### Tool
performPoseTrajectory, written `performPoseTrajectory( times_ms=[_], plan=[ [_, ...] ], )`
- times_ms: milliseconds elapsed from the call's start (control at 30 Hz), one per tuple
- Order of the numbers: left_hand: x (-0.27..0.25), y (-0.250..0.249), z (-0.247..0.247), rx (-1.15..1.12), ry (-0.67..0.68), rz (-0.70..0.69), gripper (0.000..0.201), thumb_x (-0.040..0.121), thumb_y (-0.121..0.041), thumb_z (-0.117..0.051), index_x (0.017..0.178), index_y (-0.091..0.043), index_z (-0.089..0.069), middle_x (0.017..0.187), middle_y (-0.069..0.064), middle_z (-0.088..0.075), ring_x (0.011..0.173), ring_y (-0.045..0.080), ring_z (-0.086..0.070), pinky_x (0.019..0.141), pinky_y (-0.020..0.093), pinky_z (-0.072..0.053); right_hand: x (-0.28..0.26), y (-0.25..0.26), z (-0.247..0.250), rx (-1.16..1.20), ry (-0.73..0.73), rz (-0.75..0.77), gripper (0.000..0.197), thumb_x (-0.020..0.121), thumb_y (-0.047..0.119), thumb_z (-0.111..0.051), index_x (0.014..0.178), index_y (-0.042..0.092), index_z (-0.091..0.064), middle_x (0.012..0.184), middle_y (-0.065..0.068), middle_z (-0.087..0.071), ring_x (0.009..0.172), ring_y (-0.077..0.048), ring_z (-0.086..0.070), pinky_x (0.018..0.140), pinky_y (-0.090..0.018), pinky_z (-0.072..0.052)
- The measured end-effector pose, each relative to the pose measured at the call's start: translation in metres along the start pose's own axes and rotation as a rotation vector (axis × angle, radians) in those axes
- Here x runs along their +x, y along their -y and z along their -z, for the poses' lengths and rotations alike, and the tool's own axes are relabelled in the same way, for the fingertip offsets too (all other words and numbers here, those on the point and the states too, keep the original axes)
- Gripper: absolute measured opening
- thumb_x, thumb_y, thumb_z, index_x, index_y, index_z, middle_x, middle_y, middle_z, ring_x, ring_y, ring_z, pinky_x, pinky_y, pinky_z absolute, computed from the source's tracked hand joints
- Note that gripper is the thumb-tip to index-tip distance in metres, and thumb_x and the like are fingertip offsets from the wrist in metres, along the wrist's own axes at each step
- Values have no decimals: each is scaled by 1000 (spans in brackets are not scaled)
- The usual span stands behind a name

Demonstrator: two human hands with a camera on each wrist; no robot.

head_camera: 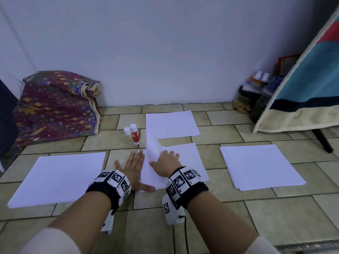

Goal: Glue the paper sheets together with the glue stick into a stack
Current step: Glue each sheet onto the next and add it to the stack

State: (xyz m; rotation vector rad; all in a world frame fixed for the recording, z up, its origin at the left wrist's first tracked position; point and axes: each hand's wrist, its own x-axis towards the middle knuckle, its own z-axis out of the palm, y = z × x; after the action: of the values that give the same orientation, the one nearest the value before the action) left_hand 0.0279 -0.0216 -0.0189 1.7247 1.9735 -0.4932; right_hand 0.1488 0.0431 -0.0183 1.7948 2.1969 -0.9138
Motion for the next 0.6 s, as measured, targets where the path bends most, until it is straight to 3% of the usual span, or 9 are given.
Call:
performPoseTrajectory(
  times_ms=[200, 367, 433, 500, 600],
  plan=[
    [1, 1, 0, 2, 7, -3, 128, 73, -77, -56, 147, -12, 27, 153, -3, 35, 142, 17, 30, 110, 67, 6, -19, 1, 9, 64, 17, -16, 84, 94, 51, -45, 152, 5, -5, 159, -16, -5, 147, -35, 0, 114, -62, -14],
    [2, 4, -2, -13, -3, -16, 125, 75, -75, -55, 148, -15, 27, 154, -3, 35, 142, 17, 30, 109, 68, 6, -33, 3, 11, 119, -33, -11, 85, 93, 49, -51, 152, 16, 2, 159, -10, -6, 147, -32, 0, 108, -69, -13],
    [3, 5, -1, -25, 3, -32, 124, 73, -80, -49, 148, -15, 26, 154, -3, 35, 142, 18, 30, 109, 67, 5, -35, 4, 11, 104, -39, -10, 83, 93, 49, -51, 151, 19, 0, 158, -11, -8, 146, -32, -1, 108, -70, -14],
    [2, 8, 1, -34, 26, -51, 130, 61, -90, -34, 148, -15, 26, 154, -3, 35, 142, 18, 30, 108, 68, 5, -35, 4, 11, 93, -40, -8, 80, 92, 49, -50, 150, 22, -2, 157, -11, -10, 146, -33, -3, 107, -70, -15],
    [3, 11, 1, -74, 29, -74, 122, 67, -89, -30, 148, -16, 26, 154, -3, 34, 142, 18, 31, 108, 68, 7, -35, 5, 11, 74, -11, -2, 76, 92, 50, -50, 150, 25, -8, 158, -12, -7, 146, -35, 0, 106, -71, -14]
  ],
)
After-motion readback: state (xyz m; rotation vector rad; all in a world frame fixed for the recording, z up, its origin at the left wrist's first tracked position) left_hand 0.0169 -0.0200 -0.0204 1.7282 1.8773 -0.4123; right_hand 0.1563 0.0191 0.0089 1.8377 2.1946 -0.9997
